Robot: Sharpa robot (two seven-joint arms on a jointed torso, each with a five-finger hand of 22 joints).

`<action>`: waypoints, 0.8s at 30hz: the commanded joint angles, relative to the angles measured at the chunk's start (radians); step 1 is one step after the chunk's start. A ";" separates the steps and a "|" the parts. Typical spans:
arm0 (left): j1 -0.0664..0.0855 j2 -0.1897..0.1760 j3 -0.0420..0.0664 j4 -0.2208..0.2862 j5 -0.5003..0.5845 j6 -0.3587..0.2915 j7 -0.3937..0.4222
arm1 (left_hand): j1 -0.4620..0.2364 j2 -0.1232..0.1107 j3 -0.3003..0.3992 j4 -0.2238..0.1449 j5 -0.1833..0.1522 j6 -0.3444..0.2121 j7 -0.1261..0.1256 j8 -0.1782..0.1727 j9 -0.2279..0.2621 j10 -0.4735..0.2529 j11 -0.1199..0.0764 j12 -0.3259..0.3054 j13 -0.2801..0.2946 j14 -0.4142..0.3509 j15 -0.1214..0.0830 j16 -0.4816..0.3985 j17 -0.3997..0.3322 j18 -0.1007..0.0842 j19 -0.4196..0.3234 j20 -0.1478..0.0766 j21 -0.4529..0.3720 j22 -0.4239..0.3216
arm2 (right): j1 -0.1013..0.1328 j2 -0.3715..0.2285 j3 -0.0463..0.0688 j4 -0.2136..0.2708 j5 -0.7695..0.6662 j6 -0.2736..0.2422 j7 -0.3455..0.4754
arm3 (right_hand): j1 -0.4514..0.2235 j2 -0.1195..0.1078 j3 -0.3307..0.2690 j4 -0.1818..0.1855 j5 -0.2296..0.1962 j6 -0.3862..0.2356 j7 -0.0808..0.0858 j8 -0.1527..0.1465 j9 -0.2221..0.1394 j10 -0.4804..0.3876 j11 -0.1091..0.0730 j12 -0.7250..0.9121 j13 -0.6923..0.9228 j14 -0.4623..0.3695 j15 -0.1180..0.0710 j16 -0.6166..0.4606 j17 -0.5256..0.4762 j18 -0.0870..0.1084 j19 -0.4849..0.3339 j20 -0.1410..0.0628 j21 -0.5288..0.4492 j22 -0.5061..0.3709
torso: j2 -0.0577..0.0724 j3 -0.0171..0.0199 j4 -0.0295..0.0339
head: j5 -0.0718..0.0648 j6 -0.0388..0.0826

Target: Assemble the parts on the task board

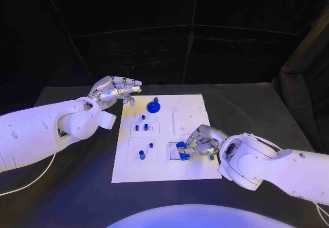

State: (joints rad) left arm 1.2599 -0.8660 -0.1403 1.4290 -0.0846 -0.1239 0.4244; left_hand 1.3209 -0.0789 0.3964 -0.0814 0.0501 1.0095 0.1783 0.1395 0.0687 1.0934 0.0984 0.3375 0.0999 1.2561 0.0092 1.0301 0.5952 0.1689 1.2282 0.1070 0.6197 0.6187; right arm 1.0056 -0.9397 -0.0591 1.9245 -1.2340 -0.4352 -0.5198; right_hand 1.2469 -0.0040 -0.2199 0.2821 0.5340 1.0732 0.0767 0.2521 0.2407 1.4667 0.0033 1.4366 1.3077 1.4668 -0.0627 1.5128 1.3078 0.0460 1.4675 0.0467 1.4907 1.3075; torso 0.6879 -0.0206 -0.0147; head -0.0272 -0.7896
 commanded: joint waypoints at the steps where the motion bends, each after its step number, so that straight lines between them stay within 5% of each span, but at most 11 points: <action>1: 0.001 0.000 0.001 0.004 0.003 0.014 0.004 | 0.003 0.007 -0.006 -0.002 0.001 -0.009 -0.001 0.006 -0.001 -0.008 -0.001 0.005 0.001 -0.007 0.001 -0.002 -0.001 0.013 -0.001 0.002 -0.005 -0.001 | 0.001 0.018 0.001 -0.009 0.012 0.033 -0.058 | -0.006 0.009 -0.004 0.005 -0.011 0.010 -0.004 0.005 0.003 0.044 -0.009 -0.004 0.148 0.086 -0.009 0.000 0.168 -0.010 0.031 -0.008 0.004 0.105 | 0.000 -0.0004 0.0033 | 0.001 -0.002; 4: 0.001 0.000 0.001 0.004 0.003 0.014 0.004 | 0.003 0.007 -0.006 -0.002 0.001 -0.009 -0.001 0.006 -0.001 -0.008 -0.001 0.005 0.001 -0.007 0.001 -0.002 -0.001 0.013 -0.001 0.002 -0.005 -0.001 | 0.001 0.039 0.001 -0.019 -0.001 0.032 -0.074 | -0.017 0.011 -0.011 0.005 -0.034 0.015 -0.006 0.008 0.007 0.044 -0.011 -0.005 0.148 0.086 -0.011 0.000 0.168 -0.010 0.030 -0.010 0.003 0.104 | 0.000 0.0002 0.0011 | 0.003 -0.003; 7: 0.002 0.000 0.001 0.004 0.003 0.015 0.004 | 0.003 0.007 -0.006 -0.002 0.001 -0.009 -0.001 0.006 -0.001 -0.008 -0.001 0.005 0.001 -0.007 0.001 -0.002 -0.001 0.013 -0.001 0.002 -0.005 -0.001 | 0.001 0.055 0.001 -0.029 -0.020 0.024 -0.089 | -0.036 0.017 -0.026 0.004 -0.115 0.017 -0.009 0.012 0.015 0.045 -0.013 -0.007 0.149 0.086 -0.013 0.000 0.167 -0.010 0.031 -0.013 0.003 0.104 | 0.000 0.0002 0.0005 | 0.003 -0.003; 11: 0.002 0.001 0.001 0.004 0.003 0.016 0.004 | 0.003 0.007 -0.007 -0.002 0.001 -0.011 0.000 0.006 -0.001 -0.010 -0.001 0.007 0.001 -0.008 0.002 -0.003 -0.002 0.013 -0.001 0.002 -0.007 -0.002 | 0.001 0.067 0.001 -0.037 -0.048 0.017 -0.103 | -0.049 0.019 -0.038 0.005 -0.170 0.018 -0.010 0.015 0.022 0.046 -0.014 -0.008 0.150 0.085 -0.014 0.000 0.167 -0.010 0.030 -0.014 0.002 0.104 | -0.001 0.0002 0.0012 | 0.005 -0.004; 15: 0.002 0.001 0.001 0.004 0.003 0.015 0.004 | 0.003 0.007 -0.007 -0.002 0.001 -0.011 0.000 0.006 -0.001 -0.010 -0.001 0.007 0.001 -0.008 0.002 -0.003 -0.002 0.013 -0.001 0.002 -0.007 -0.002 | 0.002 0.074 0.001 -0.041 -0.075 0.021 -0.116 | -0.088 0.014 -0.062 0.006 -0.338 0.016 -0.011 0.018 0.032 0.045 -0.015 -0.014 0.149 0.085 -0.015 -0.002 0.164 -0.010 0.031 -0.015 0.001 0.104 | -0.001 0.0004 0.0010 | 0.008 -0.005; 17: 0.002 0.000 0.001 0.005 0.003 0.016 0.004 | 0.003 0.007 -0.007 -0.002 0.001 -0.011 0.000 0.006 -0.001 -0.010 -0.001 0.007 0.001 -0.008 0.002 -0.003 -0.002 0.013 -0.001 0.002 -0.007 -0.002 | 0.002 0.077 0.001 -0.041 -0.090 0.025 -0.122 | -0.120 -0.006 -0.063 0.009 -0.436 0.014 -0.012 0.019 0.036 0.044 -0.015 -0.018 0.147 0.084 -0.015 -0.003 0.161 -0.010 0.030 -0.015 0.001 0.103 | 0.000 0.0006 0.0009 | 0.009 -0.005; 18: 0.002 0.000 0.001 0.005 0.003 0.016 0.004 | 0.003 0.007 -0.007 -0.002 0.001 -0.011 0.000 0.006 -0.001 -0.010 -0.001 0.007 0.001 -0.008 0.002 -0.003 -0.002 0.013 -0.001 0.002 -0.007 -0.002 | 0.002 0.078 0.001 -0.040 -0.095 0.027 -0.123 | -0.148 -0.034 -0.038 0.010 -0.470 0.013 -0.012 0.020 0.041 0.043 -0.015 -0.022 0.146 0.083 -0.014 -0.005 0.159 -0.010 0.031 -0.015 0.001 0.104 | -0.001 0.0005 0.0008 | 0.009 -0.005; 21: 0.002 0.000 0.001 0.005 0.003 0.015 0.004 | 0.003 0.007 -0.007 -0.002 0.001 -0.011 0.000 0.006 -0.001 -0.010 -0.001 0.007 0.001 -0.008 0.002 -0.003 -0.002 0.013 -0.001 0.002 -0.007 -0.002 | 0.002 0.081 0.001 -0.040 -0.109 0.031 -0.126 | -0.209 -0.112 0.009 0.015 -0.484 0.010 -0.012 0.021 0.047 0.041 -0.015 -0.030 0.143 0.082 -0.015 -0.007 0.154 -0.010 0.030 -0.016 0.000 0.103 | -0.001 0.0006 -0.0001 | 0.010 -0.006; 24: 0.002 -0.001 0.001 0.005 0.003 0.015 0.003 | 0.003 0.007 -0.007 -0.002 0.001 -0.011 0.000 0.006 -0.001 -0.010 -0.001 0.007 0.001 -0.008 0.002 -0.003 -0.002 0.013 -0.001 0.002 -0.007 -0.002 | 0.002 0.082 0.001 -0.038 -0.126 0.031 -0.129 | -0.243 -0.154 0.025 0.016 -0.484 0.007 -0.012 0.021 0.051 0.039 -0.016 -0.037 0.140 0.082 -0.016 -0.010 0.150 -0.010 0.031 -0.017 -0.001 0.103 | -0.001 0.0007 -0.0002 | 0.010 -0.005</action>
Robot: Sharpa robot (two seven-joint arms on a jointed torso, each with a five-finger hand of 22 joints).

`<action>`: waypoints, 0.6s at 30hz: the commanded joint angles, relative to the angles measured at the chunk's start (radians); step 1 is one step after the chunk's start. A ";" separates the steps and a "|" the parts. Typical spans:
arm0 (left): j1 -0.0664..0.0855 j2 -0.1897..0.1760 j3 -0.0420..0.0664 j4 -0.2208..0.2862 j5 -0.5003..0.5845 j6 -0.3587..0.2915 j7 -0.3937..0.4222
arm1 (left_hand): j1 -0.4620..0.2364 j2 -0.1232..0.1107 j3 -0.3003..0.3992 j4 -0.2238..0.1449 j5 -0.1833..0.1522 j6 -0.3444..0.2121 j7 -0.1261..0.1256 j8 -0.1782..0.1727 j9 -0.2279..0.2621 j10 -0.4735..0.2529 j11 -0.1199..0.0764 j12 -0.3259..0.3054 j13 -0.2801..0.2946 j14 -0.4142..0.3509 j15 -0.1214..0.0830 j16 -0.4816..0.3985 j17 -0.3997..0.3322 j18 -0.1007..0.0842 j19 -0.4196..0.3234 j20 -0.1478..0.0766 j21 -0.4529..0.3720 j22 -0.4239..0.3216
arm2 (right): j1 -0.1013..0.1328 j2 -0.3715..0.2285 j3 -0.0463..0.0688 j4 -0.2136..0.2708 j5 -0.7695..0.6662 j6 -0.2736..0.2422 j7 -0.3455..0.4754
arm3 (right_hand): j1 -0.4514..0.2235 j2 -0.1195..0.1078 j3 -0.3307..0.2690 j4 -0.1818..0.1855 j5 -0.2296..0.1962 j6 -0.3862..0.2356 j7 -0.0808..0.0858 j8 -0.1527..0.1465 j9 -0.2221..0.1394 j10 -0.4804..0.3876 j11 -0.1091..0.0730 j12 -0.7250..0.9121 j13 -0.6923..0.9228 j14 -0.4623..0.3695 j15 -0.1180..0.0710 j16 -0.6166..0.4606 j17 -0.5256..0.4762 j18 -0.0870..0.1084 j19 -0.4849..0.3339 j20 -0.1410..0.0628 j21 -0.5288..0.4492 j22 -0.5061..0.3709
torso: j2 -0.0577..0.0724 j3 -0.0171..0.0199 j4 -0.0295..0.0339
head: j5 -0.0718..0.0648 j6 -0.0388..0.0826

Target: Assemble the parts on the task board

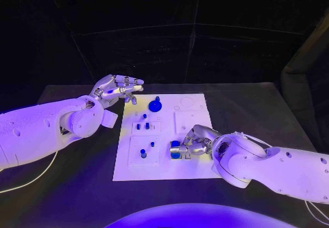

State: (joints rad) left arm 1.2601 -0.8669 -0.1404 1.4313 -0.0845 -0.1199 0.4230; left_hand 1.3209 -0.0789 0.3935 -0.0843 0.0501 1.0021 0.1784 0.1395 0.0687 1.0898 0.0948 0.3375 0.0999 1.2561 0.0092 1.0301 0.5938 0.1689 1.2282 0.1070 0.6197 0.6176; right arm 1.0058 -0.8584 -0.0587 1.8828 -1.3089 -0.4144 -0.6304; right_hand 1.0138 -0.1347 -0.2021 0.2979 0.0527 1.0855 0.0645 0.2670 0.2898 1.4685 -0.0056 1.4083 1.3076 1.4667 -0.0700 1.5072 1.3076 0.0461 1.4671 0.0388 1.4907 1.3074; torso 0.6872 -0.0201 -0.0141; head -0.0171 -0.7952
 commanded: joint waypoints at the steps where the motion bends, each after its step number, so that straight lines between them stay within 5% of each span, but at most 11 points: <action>1: 0.001 0.000 0.001 0.003 0.003 0.011 0.005 | 0.003 0.007 -0.004 0.001 0.001 -0.003 0.000 0.006 -0.001 -0.007 0.003 0.007 0.001 -0.008 0.002 -0.003 -0.001 0.013 -0.001 0.002 -0.007 -0.001 | 0.001 0.001 0.001 0.004 -0.055 0.009 -0.018 | -0.013 -0.025 0.008 0.001 -0.002 -0.006 0.001 0.006 0.002 0.037 -0.007 -0.009 0.139 0.081 -0.009 -0.005 0.150 -0.010 0.031 -0.009 -0.001 0.103 | 0.000 0.0000 -0.0004 | -0.001 0.000; 5: 0.001 -0.001 0.001 0.003 0.003 0.011 0.005 | 0.003 0.007 -0.004 0.001 0.001 -0.003 0.000 0.006 -0.001 -0.007 0.003 0.007 0.001 -0.008 0.002 -0.003 -0.001 0.013 -0.001 0.002 -0.007 -0.001 | 0.001 -0.003 0.001 0.011 -0.063 0.003 -0.010 | -0.019 -0.028 0.012 0.000 -0.002 -0.006 0.001 0.006 0.004 0.036 -0.006 -0.011 0.139 0.081 -0.008 -0.005 0.149 -0.010 0.031 -0.009 -0.001 0.103 | -0.001 -0.0002 -0.0007 | -0.001 0.000; 9: 0.001 -0.002 0.001 0.003 0.003 0.011 0.004 | 0.003 0.007 -0.004 0.001 0.001 -0.003 0.000 0.006 -0.001 -0.007 0.003 0.007 0.001 -0.008 0.002 -0.003 -0.001 0.013 -0.001 0.002 -0.007 -0.001 | 0.001 -0.011 0.001 0.021 -0.066 0.002 0.020 | 0.092 0.045 0.059 -0.021 0.038 -0.006 0.000 0.010 0.013 0.040 -0.005 -0.007 0.145 0.082 -0.008 -0.003 0.152 -0.011 0.032 -0.007 0.000 0.105 | 0.000 0.0000 -0.0009 | -0.001 0.001; 12: 0.001 -0.003 0.001 0.003 0.003 0.011 0.004 | 0.003 0.007 -0.004 0.001 0.001 -0.003 0.000 0.006 -0.001 -0.007 0.003 0.007 0.001 -0.008 0.002 -0.003 -0.001 0.013 -0.001 0.002 -0.007 -0.001 | 0.001 -0.015 0.001 0.026 -0.072 0.007 0.036 | 0.196 0.056 0.079 -0.081 0.083 -0.002 -0.001 0.013 0.019 0.041 -0.008 -0.006 0.147 0.082 -0.009 -0.002 0.152 -0.011 0.032 -0.009 0.000 0.107 | -0.001 0.0000 -0.0020 | 0.000 0.001; 18: 0.001 -0.002 0.001 0.003 0.003 0.012 0.005 | 0.003 0.007 -0.004 0.001 0.001 -0.003 0.000 0.006 -0.001 -0.007 0.003 0.007 0.001 -0.008 0.002 -0.003 -0.001 0.013 -0.001 0.002 -0.007 -0.001 | 0.001 -0.013 0.001 0.020 -0.097 0.011 0.024 | 0.281 0.097 0.115 -0.139 0.033 0.012 -0.004 0.022 0.027 0.042 -0.011 -0.007 0.149 0.083 -0.011 -0.002 0.154 -0.011 0.033 -0.010 0.000 0.108 | -0.001 -0.0008 -0.0007 | -0.001 -0.001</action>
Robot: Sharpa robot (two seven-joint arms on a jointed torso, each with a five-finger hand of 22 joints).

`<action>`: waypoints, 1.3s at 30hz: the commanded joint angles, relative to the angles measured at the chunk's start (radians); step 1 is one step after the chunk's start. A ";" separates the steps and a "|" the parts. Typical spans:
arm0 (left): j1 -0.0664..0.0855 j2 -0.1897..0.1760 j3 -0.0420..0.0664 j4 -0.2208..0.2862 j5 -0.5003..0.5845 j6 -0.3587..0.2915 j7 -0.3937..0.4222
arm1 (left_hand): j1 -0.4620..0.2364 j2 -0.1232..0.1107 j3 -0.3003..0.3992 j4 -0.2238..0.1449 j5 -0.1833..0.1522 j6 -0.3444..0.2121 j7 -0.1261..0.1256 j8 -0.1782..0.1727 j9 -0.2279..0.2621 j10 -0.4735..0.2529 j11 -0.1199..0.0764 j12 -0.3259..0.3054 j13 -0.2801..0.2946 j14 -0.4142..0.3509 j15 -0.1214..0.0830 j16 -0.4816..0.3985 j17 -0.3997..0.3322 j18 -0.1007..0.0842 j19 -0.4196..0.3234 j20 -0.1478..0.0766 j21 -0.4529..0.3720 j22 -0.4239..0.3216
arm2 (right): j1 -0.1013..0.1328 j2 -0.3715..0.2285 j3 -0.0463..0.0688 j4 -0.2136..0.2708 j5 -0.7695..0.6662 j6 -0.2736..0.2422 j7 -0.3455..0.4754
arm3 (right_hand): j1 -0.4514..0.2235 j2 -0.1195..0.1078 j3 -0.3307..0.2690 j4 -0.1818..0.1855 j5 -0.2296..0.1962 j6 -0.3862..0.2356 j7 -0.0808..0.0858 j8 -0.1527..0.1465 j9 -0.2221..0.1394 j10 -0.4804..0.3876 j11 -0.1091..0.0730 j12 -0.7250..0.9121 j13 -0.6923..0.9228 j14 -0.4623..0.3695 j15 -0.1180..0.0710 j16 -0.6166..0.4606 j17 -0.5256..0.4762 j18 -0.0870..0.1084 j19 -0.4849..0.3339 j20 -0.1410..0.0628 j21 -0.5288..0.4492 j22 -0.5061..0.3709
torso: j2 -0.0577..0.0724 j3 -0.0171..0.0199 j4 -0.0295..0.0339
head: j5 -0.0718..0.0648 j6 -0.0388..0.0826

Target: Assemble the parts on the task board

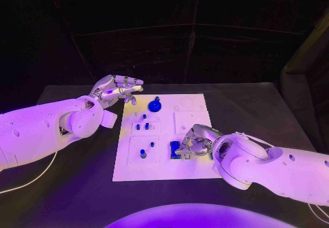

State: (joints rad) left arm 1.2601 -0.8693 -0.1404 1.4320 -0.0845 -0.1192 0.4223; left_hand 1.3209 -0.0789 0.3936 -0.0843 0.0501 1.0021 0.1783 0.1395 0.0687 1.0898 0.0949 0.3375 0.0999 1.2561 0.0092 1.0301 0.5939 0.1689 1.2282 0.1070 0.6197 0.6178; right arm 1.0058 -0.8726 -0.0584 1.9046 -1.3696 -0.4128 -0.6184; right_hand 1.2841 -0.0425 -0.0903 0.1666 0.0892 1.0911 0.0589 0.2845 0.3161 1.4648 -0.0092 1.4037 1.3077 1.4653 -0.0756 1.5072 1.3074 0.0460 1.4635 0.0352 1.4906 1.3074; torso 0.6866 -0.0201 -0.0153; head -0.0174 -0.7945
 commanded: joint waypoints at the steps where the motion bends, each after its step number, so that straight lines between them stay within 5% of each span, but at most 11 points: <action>1: 0.001 0.000 0.001 0.002 0.003 0.011 0.005 | 0.003 0.007 -0.004 0.001 0.001 -0.003 0.000 0.006 -0.001 -0.007 0.003 0.007 0.001 -0.008 0.002 -0.003 -0.001 0.013 -0.001 0.002 -0.007 -0.001 | 0.001 0.002 0.000 -0.003 -0.039 0.011 0.009 | 0.015 0.006 0.005 -0.012 -0.005 0.008 0.001 0.006 0.002 0.046 -0.008 -0.002 0.149 0.084 -0.006 -0.002 0.154 -0.011 0.036 -0.007 0.000 0.108 | 0.000 -0.0009 0.0011 | -0.002 -0.002; 11: 0.001 -0.002 0.001 0.003 0.003 0.011 0.003 | 0.003 0.007 -0.004 0.001 0.001 -0.003 0.000 0.006 -0.001 -0.007 0.003 0.007 0.001 -0.008 0.002 -0.003 -0.001 0.013 -0.001 0.002 -0.007 -0.001 | 0.001 0.007 0.000 -0.011 -0.050 0.037 0.009 | 0.023 0.002 0.004 -0.029 -0.008 0.010 0.000 0.008 0.005 0.046 -0.009 -0.004 0.149 0.084 -0.007 -0.002 0.153 -0.011 0.037 -0.008 0.001 0.110 | 0.000 -0.0005 0.0000 | 0.000 -0.003; 17: 0.001 -0.003 0.001 0.004 0.003 0.011 0.004 | 0.003 0.007 -0.004 0.001 0.001 -0.003 0.000 0.006 -0.001 -0.007 0.003 0.007 0.001 -0.008 0.002 -0.003 -0.001 0.013 -0.001 0.002 -0.007 -0.001 | 0.001 -0.012 0.000 -0.003 -0.041 -0.007 0.054 | 0.018 -0.003 0.000 -0.031 0.000 0.008 0.001 0.007 0.005 0.045 -0.008 -0.005 0.148 0.083 -0.007 -0.003 0.151 -0.012 0.038 -0.008 0.001 0.111 | 0.000 -0.0003 -0.0003 | -0.001 -0.004; 23: 0.001 -0.004 0.001 0.004 0.003 0.009 0.005 | 0.003 0.007 -0.004 0.001 0.001 -0.003 0.000 0.006 -0.001 -0.007 0.003 0.007 0.001 -0.008 0.002 -0.003 -0.001 0.013 -0.001 0.002 -0.007 -0.001 | 0.002 -0.090 0.001 0.024 0.064 -0.068 0.204 | -0.003 0.001 -0.007 -0.029 0.053 -0.048 0.023 -0.029 -0.009 0.027 0.010 -0.044 0.126 0.078 0.007 -0.018 0.128 -0.008 0.028 0.002 -0.010 0.093 | -0.001 -0.0005 -0.0014 | -0.009 -0.003; 27: 0.001 -0.004 0.001 0.003 0.003 0.009 0.006 | 0.003 0.007 -0.004 0.001 0.001 -0.003 0.000 0.006 -0.001 -0.007 0.003 0.007 0.001 -0.008 0.002 -0.003 -0.001 0.013 -0.001 0.002 -0.007 -0.001 | 0.010 -0.165 0.001 0.037 0.103 -0.053 0.245 | -0.010 0.009 -0.011 -0.028 0.087 -0.065 0.031 -0.046 -0.019 0.026 0.017 -0.046 0.126 0.078 0.013 -0.018 0.128 -0.008 0.028 0.008 -0.010 0.094 | -0.002 -0.0006 -0.0035 | -0.019 0.001; 33: 0.001 -0.003 0.001 0.002 0.003 0.008 0.007 | 0.004 0.008 -0.005 0.000 0.001 -0.005 0.000 0.006 -0.001 -0.009 0.003 0.009 0.000 -0.009 0.002 -0.002 -0.001 0.013 0.000 0.002 -0.008 -0.002 | 0.015 -0.254 0.000 0.039 0.080 -0.019 0.244 | -0.019 0.017 -0.033 -0.030 0.180 -0.067 0.036 -0.064 -0.032 0.023 0.023 -0.053 0.123 0.077 0.019 -0.022 0.121 -0.007 0.025 0.017 -0.012 0.091 | -0.004 0.0000 -0.0099 | -0.030 0.005; 39: 0.001 -0.001 0.000 0.003 0.003 0.009 0.008 | 0.004 0.008 -0.005 0.000 0.001 -0.005 0.000 0.006 -0.001 -0.009 0.003 0.009 0.000 -0.009 0.002 -0.002 -0.001 0.013 0.000 0.002 -0.008 -0.002 | 0.016 -0.294 0.000 0.033 0.030 0.047 0.182 | -0.019 0.019 -0.048 -0.033 0.215 -0.042 0.030 -0.057 -0.029 0.024 0.018 -0.055 0.123 0.078 0.016 -0.021 0.124 -0.007 0.026 0.015 -0.011 0.093 | -0.004 0.0002 -0.0149 | -0.038 0.004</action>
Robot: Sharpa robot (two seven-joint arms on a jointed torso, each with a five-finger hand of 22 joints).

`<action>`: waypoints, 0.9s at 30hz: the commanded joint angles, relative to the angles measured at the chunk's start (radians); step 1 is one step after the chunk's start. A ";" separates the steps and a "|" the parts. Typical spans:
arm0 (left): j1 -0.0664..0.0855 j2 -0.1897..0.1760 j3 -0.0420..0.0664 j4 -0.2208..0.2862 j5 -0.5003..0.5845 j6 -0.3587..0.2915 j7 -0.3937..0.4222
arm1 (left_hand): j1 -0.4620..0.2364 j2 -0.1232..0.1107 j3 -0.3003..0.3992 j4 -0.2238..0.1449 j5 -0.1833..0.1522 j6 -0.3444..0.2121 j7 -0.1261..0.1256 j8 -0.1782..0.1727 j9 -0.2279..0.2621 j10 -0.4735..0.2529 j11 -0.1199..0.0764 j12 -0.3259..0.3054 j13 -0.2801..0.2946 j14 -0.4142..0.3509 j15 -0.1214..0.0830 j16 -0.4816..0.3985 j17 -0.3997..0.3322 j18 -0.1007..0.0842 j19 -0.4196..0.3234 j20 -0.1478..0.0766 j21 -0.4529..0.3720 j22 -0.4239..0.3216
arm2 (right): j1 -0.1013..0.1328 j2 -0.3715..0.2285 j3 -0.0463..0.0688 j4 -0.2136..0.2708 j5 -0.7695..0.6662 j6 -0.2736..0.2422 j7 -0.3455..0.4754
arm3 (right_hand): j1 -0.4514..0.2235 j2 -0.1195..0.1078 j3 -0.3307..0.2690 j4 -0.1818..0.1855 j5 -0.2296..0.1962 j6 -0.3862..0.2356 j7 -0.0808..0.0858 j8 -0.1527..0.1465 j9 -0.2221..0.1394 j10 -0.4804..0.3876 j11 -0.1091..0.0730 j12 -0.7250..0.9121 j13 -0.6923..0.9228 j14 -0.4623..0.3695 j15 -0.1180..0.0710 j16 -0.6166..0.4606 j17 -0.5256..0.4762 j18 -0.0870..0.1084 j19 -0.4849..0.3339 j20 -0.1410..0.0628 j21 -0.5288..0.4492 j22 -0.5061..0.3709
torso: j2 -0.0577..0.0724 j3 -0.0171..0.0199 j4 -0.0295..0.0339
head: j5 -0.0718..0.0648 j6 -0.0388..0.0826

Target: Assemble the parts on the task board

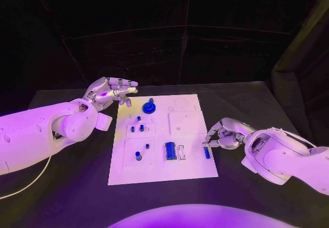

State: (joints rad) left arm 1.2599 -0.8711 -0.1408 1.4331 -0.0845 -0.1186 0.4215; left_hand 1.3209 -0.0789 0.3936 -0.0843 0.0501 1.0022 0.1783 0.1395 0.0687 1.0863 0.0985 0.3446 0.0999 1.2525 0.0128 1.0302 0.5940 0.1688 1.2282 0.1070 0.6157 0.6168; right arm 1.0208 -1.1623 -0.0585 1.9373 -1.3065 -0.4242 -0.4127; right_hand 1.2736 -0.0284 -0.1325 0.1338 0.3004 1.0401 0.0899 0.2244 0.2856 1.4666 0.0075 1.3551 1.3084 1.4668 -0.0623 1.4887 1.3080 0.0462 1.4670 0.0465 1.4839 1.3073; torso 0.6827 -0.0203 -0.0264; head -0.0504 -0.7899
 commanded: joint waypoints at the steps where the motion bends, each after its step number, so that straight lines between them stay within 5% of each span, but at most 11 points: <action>1: 0.001 0.001 0.000 0.002 0.003 0.009 0.008 | 0.004 0.008 -0.005 0.000 0.001 -0.005 0.000 0.006 -0.001 -0.006 0.000 0.002 0.000 -0.005 -0.001 -0.002 -0.001 0.013 0.000 0.002 -0.004 -0.001 | 0.001 -0.006 0.000 0.000 -0.039 0.066 -0.031 | -0.010 0.005 -0.008 0.000 0.005 0.011 -0.002 0.004 0.003 0.022 0.000 -0.007 0.122 0.076 0.002 -0.002 0.123 -0.007 0.023 0.003 -0.004 0.093 | 0.000 0.0007 -0.0050 | -0.005 0.000; 5: 0.001 0.002 -0.001 0.000 0.003 0.010 0.008 | 0.004 0.008 -0.005 0.000 0.001 -0.005 0.000 0.006 -0.001 -0.006 0.000 0.002 0.000 -0.005 -0.001 -0.002 -0.001 0.013 0.000 0.002 -0.004 -0.001 | 0.001 -0.008 0.000 -0.001 -0.087 0.103 -0.073 | -0.023 0.005 -0.026 0.006 0.004 0.028 -0.009 0.014 0.014 0.023 -0.005 -0.009 0.122 0.076 -0.002 -0.002 0.124 -0.007 0.023 -0.001 -0.005 0.093 | -0.001 0.0025 -0.0065 | -0.005 -0.003; 9: 0.001 0.002 -0.003 0.000 0.003 0.012 0.007 | 0.004 0.008 -0.005 0.000 0.001 -0.005 0.000 0.006 -0.001 -0.006 0.000 0.002 0.000 -0.005 -0.001 -0.002 -0.001 0.013 0.000 0.002 -0.004 -0.001 | 0.000 0.002 0.000 -0.006 -0.122 0.161 -0.110 | -0.039 0.003 -0.045 0.018 -0.014 0.032 -0.013 0.019 0.025 0.024 -0.009 -0.009 0.123 0.076 -0.006 -0.002 0.125 -0.007 0.024 -0.004 -0.004 0.094 | -0.001 -0.0005 -0.0014 | -0.011 -0.004; 14: 0.001 0.001 -0.005 0.000 0.003 0.012 0.007 | 0.004 0.008 -0.005 0.000 0.001 -0.005 0.000 0.006 -0.001 -0.006 0.000 0.002 0.000 -0.005 -0.001 -0.002 -0.001 0.013 0.000 0.002 -0.004 -0.001 | 0.000 0.020 -0.001 -0.018 -0.144 0.206 -0.131 | -0.050 0.001 -0.062 0.028 -0.052 0.019 -0.011 0.013 0.031 0.022 -0.008 -0.018 0.118 0.076 -0.006 -0.004 0.121 -0.007 0.022 -0.005 -0.006 0.091 | -0.001 0.0000 -0.0012 | -0.009 -0.007; 27: 0.001 0.000 -0.006 -0.002 0.003 0.013 0.007 | 0.004 0.008 -0.005 0.000 0.001 -0.005 0.000 0.006 -0.001 -0.006 0.000 0.002 0.000 -0.005 -0.001 -0.002 -0.001 0.013 0.000 0.002 -0.004 -0.001 | -0.002 0.058 -0.001 -0.039 -0.200 0.213 -0.152 | -0.022 0.012 -0.062 0.017 -0.038 0.021 -0.012 0.014 0.039 0.023 -0.009 -0.017 0.120 0.076 -0.006 -0.003 0.123 -0.007 0.023 -0.006 -0.006 0.093 | -0.002 -0.0003 -0.0014 | -0.008 -0.010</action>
State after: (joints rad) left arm 1.2595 -0.8712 -0.1475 1.4308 -0.0845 -0.1171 0.4214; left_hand 1.3209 -0.0789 0.3936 -0.0842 0.0501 1.0022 0.1783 0.1395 0.0687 1.0863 0.0984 0.3445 0.0999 1.2525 0.0128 1.0301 0.5941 0.1689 1.2282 0.1070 0.6158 0.6170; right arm 1.0188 -1.1081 -0.0597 1.8980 -1.4675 -0.2329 -0.5483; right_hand 1.2451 -0.0179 -0.1951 0.1554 0.2585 1.0646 0.0753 0.2400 0.3243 1.4666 0.0073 1.3435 1.3082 1.4667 -0.0624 1.4888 1.3077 0.0463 1.4670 0.0464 1.4839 1.3073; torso 0.6819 -0.0205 -0.0284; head -0.0577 -0.7992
